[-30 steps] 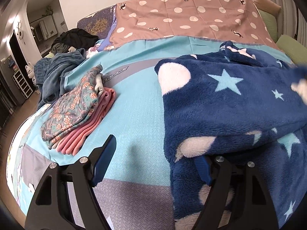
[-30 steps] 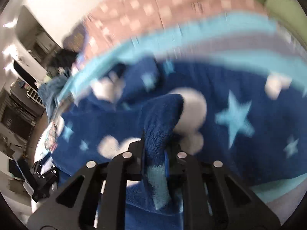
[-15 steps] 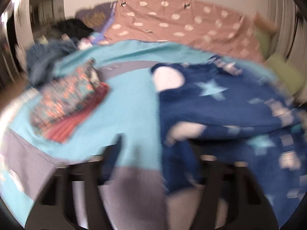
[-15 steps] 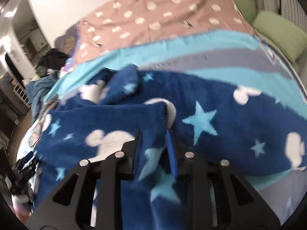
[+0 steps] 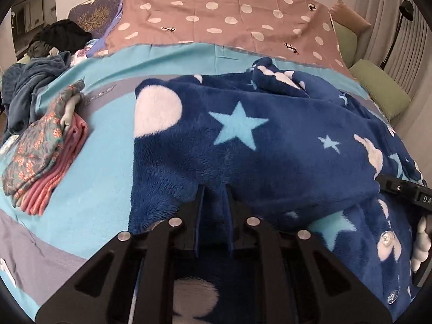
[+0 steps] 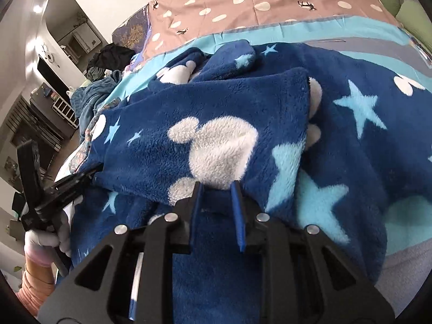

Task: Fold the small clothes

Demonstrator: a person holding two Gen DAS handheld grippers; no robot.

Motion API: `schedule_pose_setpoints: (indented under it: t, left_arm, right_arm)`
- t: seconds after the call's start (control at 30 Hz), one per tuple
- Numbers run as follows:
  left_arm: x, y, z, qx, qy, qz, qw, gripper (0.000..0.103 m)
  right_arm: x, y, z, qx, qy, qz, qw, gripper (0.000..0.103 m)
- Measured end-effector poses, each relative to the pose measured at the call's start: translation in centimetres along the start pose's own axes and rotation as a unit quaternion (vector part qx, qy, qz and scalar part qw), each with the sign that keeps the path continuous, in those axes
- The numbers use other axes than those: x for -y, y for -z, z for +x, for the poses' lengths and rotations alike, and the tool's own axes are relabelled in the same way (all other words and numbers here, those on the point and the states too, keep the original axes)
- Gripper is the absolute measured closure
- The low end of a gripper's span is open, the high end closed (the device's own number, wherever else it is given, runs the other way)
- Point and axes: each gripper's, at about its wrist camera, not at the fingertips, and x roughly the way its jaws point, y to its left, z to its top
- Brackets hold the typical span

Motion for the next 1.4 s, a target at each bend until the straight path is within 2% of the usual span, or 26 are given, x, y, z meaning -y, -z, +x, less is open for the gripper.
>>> schedule_pose_setpoints:
  t: [0.1,0.13,0.2,0.27,0.3,0.33,0.4,0.47,0.53,0.6,0.67,0.7,0.73,0.77,0.8,0.87,0.97,1.0,1.03,1.07,1.1,1.17,1.23,1.27,1.37,1.4]
  left_arm:
    - [0.2,0.1,0.0,0.003,-0.001,0.001,1.0,0.088]
    - [0.4,0.1,0.0,0.004,-0.004,0.004,1.0,0.088]
    - [0.4,0.1,-0.1,0.004,-0.008,0.008,0.9999,0.087]
    - [0.4,0.0,-0.1,0.003,-0.013,0.012,0.9998,0.087]
    - [0.3,0.1,-0.1,0.003,-0.015,0.014,0.9998,0.087]
    - [0.3,0.2,-0.2,0.004,-0.018,0.016,0.9997,0.087]
    - [0.2,0.1,-0.1,0.004,-0.017,0.015,0.9997,0.087]
    - [0.0,0.1,-0.1,0.005,-0.013,0.011,0.9998,0.087]
    - [0.0,-0.1,-0.2,0.003,-0.011,0.01,0.9999,0.086]
    - [0.3,-0.5,-0.4,0.002,-0.016,0.014,0.9998,0.084]
    - [0.9,-1.0,-0.8,0.012,-0.011,0.017,0.9997,0.072]
    - [1.1,-1.1,-1.0,0.02,-0.004,0.016,0.9997,0.058]
    - [1.4,-1.3,-1.2,0.029,0.005,0.015,0.9994,0.049]
    - [1.9,-1.3,-1.3,0.038,0.015,0.021,0.999,0.047]
    - [2.5,-1.2,-1.0,0.034,0.014,0.033,0.9988,0.042]
    - [3.2,-0.6,0.6,0.008,-0.005,0.051,0.9986,0.037]
    - [3.0,-0.5,1.0,0.003,0.004,0.043,0.9991,0.035]
    - [2.9,-0.4,1.0,0.004,0.007,0.041,0.9991,0.035]
    - [2.9,-0.4,1.0,0.004,0.007,0.04,0.9991,0.035]
    - [3.0,-0.3,1.0,0.004,0.006,0.042,0.9991,0.035]
    - [3.1,-0.4,1.1,0.004,0.003,0.044,0.999,0.034]
    - [3.3,-0.4,1.2,0.003,-0.007,0.053,0.9986,0.034]
    - [3.4,-0.5,1.3,0.003,-0.012,0.057,0.9983,0.033]
    - [3.4,-0.5,1.3,0.003,-0.011,0.056,0.9984,0.033]
    - [3.4,-0.6,1.3,0.004,-0.007,0.053,0.9986,0.033]
    - [3.3,-0.6,1.2,0.004,-0.006,0.052,0.9986,0.033]
  right_arm:
    - [0.6,-0.2,-2.2,0.002,-0.009,0.031,0.999,0.081]
    - [0.9,0.1,-3.3,0.018,-0.011,0.038,0.999,0.081]
    - [2.2,0.4,-7.7,0.082,-0.003,0.05,0.995,0.081]
    - [5.8,1.1,-12.3,0.147,0.021,0.094,0.984,0.069]
    - [7.6,1.4,-13.7,0.164,0.029,0.12,0.979,0.052]
    - [10.6,2.2,-15.5,0.18,0.042,0.17,0.968,0.045]
    - [16.1,4.4,-17.9,0.187,0.064,0.275,0.941,0.045]
    - [21.4,8.1,-20.0,0.192,0.079,0.386,0.899,0.045]
    - [24.3,10.7,-21.3,0.194,0.099,0.439,0.872,0.045]
    - [26.5,12.5,-22.2,0.2,0.128,0.468,0.851,0.045]
    - [27.9,13.2,-22.4,0.203,0.142,0.482,0.841,0.045]
    - [28.9,13.2,-22.3,0.205,0.141,0.49,0.836,0.044]
    - [29.4,13.0,-22.2,0.208,0.137,0.496,0.832,0.044]
    - [29.8,12.9,-22.0,0.212,0.134,0.501,0.828,0.043]
    - [30.2,12.7,-21.6,0.216,0.13,0.507,0.824,0.038]
    - [31.2,12.2,-21.0,0.228,0.129,0.514,0.817,0.032]
    - [33.2,11.1,-20.2,0.234,0.157,0.511,0.812,0.031]
    - [33.4,10.7,-20.1,0.231,0.175,0.51,0.81,0.041]
    - [33.4,10.3,-20.2,0.227,0.19,0.509,0.808,0.065]
    - [33.3,9.8,-20.1,0.225,0.187,0.506,0.812,0.079]
    - [33.3,9.4,-20.0,0.23,0.165,0.504,0.816,0.089]
    - [31.8,8.0,-20.3,0.26,0.117,0.487,0.825,0.089]
    - [27.9,5.1,-20.5,0.28,0.086,0.424,0.857,0.089]
    - [24.9,2.9,-20.3,0.281,0.067,0.377,0.88,0.089]
    - [16.5,-1.5,-19.0,0.273,0.0,0.265,0.925,0.09]
    - [14.2,-2.4,-18.4,0.267,-0.017,0.237,0.934,0.09]
